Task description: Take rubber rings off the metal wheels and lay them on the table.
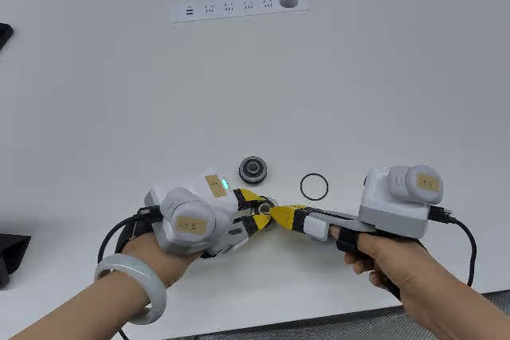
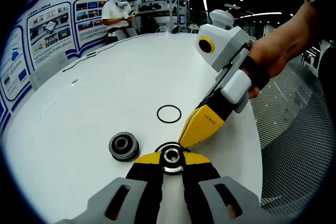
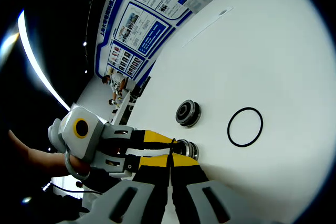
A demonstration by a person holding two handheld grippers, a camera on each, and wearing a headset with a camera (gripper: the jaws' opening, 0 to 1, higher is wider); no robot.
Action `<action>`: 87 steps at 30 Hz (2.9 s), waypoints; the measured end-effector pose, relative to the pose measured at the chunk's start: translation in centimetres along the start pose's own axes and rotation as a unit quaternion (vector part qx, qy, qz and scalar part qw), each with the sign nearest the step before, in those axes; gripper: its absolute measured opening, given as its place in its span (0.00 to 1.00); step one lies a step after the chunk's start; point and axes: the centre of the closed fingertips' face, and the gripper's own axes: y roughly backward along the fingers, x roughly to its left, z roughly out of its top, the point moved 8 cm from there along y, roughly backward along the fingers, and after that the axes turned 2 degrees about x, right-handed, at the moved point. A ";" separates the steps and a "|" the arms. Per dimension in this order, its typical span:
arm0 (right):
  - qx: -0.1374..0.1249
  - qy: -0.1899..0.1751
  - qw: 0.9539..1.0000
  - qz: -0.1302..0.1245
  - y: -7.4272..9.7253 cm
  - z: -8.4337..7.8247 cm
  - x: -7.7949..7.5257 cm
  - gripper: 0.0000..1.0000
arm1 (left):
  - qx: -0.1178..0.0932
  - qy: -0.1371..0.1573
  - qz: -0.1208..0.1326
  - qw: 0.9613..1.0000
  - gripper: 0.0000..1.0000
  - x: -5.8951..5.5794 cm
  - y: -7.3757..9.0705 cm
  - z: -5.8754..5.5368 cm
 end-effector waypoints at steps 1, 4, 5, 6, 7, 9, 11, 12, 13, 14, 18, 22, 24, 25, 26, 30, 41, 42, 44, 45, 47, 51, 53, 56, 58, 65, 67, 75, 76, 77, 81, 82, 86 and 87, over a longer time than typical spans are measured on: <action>0.000 -0.001 1.000 -0.002 0.0 -0.1 -0.1 0.02 | -0.001 -0.001 0.000 1.000 0.14 0.0 0.0 0.0; 0.000 -0.002 1.000 -0.007 0.0 -0.2 -0.3 0.02 | -0.004 0.001 0.000 1.000 0.14 0.0 0.0 0.0; 0.000 -0.002 1.000 -0.007 0.0 -0.2 -0.3 0.02 | -0.004 0.001 -0.001 1.000 0.14 0.0 0.0 0.0; 0.000 -0.003 1.000 -0.008 0.0 -0.2 -0.3 0.02 | -0.007 0.001 -0.001 1.000 0.15 -0.1 0.0 0.0; 0.001 -0.003 1.000 -0.009 0.0 -0.2 -0.3 0.02 | -0.007 0.001 -0.001 1.000 0.17 -0.1 0.1 0.0; 0.001 -0.003 1.000 -0.010 0.1 -0.2 -0.4 0.02 | -0.009 -0.001 0.000 1.000 0.18 -0.1 0.2 0.0; 0.000 -0.003 1.000 -0.011 0.1 -0.2 -0.4 0.02 | -0.011 -0.003 0.002 1.000 0.19 -0.1 0.3 0.0; 0.000 -0.004 1.000 -0.011 0.1 -0.2 -0.5 0.02 | -0.014 -0.003 0.003 1.000 0.21 -0.2 0.4 0.0; 0.000 -0.004 1.000 -0.011 0.1 -0.2 -0.4 0.02 | -0.016 -0.002 0.003 1.000 0.22 -0.2 0.5 0.1; 0.000 -0.004 1.000 -0.011 0.1 -0.1 -0.4 0.02 | -0.019 -0.003 0.004 1.000 0.22 -0.2 0.6 0.2; 0.002 -0.003 1.000 -0.009 0.1 -0.1 -0.3 0.02 | -0.019 -0.004 0.007 1.000 0.24 -0.2 0.7 0.1; 0.003 -0.002 1.000 -0.007 0.1 -0.1 -0.1 0.02 | -0.018 -0.002 0.011 1.000 0.27 0.0 1.0 -0.2; 0.003 -0.002 1.000 -0.006 0.1 -0.1 0.0 0.02 | -0.018 0.001 0.012 1.000 0.29 0.0 1.2 -0.4; 0.003 -0.002 1.000 -0.006 0.1 0.0 0.0 0.02 | -0.018 0.001 0.013 1.000 0.29 0.0 1.3 -0.5; 0.003 -0.001 1.000 -0.005 0.1 0.0 0.1 0.02 | -0.017 0.001 0.014 1.000 0.30 0.0 1.4 -0.7; 0.003 -0.001 1.000 -0.001 0.2 0.1 0.4 0.02 | -0.019 0.007 0.019 1.000 0.36 0.2 1.8 -1.2; -0.002 -0.003 1.000 0.014 0.8 0.2 1.4 0.02 | -0.016 0.021 0.040 0.999 0.49 0.7 3.3 -2.9; -0.003 -0.003 1.000 0.015 0.9 0.2 1.5 0.02 | -0.017 0.022 0.042 0.999 0.50 0.8 3.4 -3.0; -0.005 -0.004 1.000 0.015 1.2 0.2 1.5 0.02 | -0.017 0.026 0.047 0.998 0.52 1.0 3.8 -3.3; -0.006 -0.004 1.000 0.015 1.3 0.2 1.5 0.02 | -0.017 0.028 0.049 0.998 0.53 1.1 3.9 -3.4; -0.008 -0.006 1.000 0.015 1.5 0.3 1.5 0.02 | -0.016 0.033 0.055 0.998 0.54 1.2 4.2 -3.7; -0.012 -0.007 1.000 0.011 1.9 0.3 1.4 0.02 | -0.018 0.043 0.064 0.997 0.54 1.4 4.8 -4.2; -0.013 -0.007 1.000 0.009 2.1 0.4 1.2 0.02 | -0.016 0.047 0.067 0.997 0.55 1.3 5.0 -4.5; -0.020 -0.008 1.000 0.003 2.5 0.7 0.9 0.02 | -0.015 0.055 0.071 0.996 0.58 1.3 5.4 -5.0; -0.023 -0.009 1.000 -0.002 2.8 0.9 0.6 0.02 | -0.013 0.056 0.076 0.995 0.59 1.3 5.6 -5.3; -0.046 -0.018 0.998 -0.023 3.7 2.0 -0.8 0.02 | -0.005 0.072 0.085 0.994 0.61 1.2 6.3 -6.1; -0.052 -0.022 0.998 -0.030 3.9 2.3 -1.4 0.02 | -0.007 0.075 0.086 0.993 0.62 1.1 6.4 -6.3; -0.066 -0.034 0.995 -0.059 4.3 3.2 -2.9 0.02 | -0.011 0.085 0.091 0.992 0.63 1.1 6.7 -6.4; -0.064 -0.033 0.995 -0.065 4.3 3.2 -3.1 0.02 | -0.013 0.085 0.093 0.992 0.63 1.2 6.7 -6.3; -0.064 -0.032 0.995 -0.069 4.3 3.2 -3.2 0.02 | -0.013 0.085 0.094 0.992 0.63 1.2 6.7 -6.3; -0.063 -0.037 0.994 -0.079 4.3 3.1 -3.6 0.02 | -0.013 0.085 0.096 0.992 0.62 1.2 6.7 -6.1; -0.062 -0.038 0.994 -0.080 4.3 3.0 -3.6 0.02 | -0.013 0.086 0.095 0.992 0.62 1.3 6.7 -6.1; -0.058 -0.036 0.994 -0.088 4.3 3.0 -4.1 0.02 | -0.014 0.086 0.094 0.992 0.62 1.2 6.7 -6.0; -0.057 -0.035 0.994 -0.091 4.3 2.9 -4.2 0.02 | -0.014 0.086 0.094 0.992 0.62 1.2 6.7 -6.0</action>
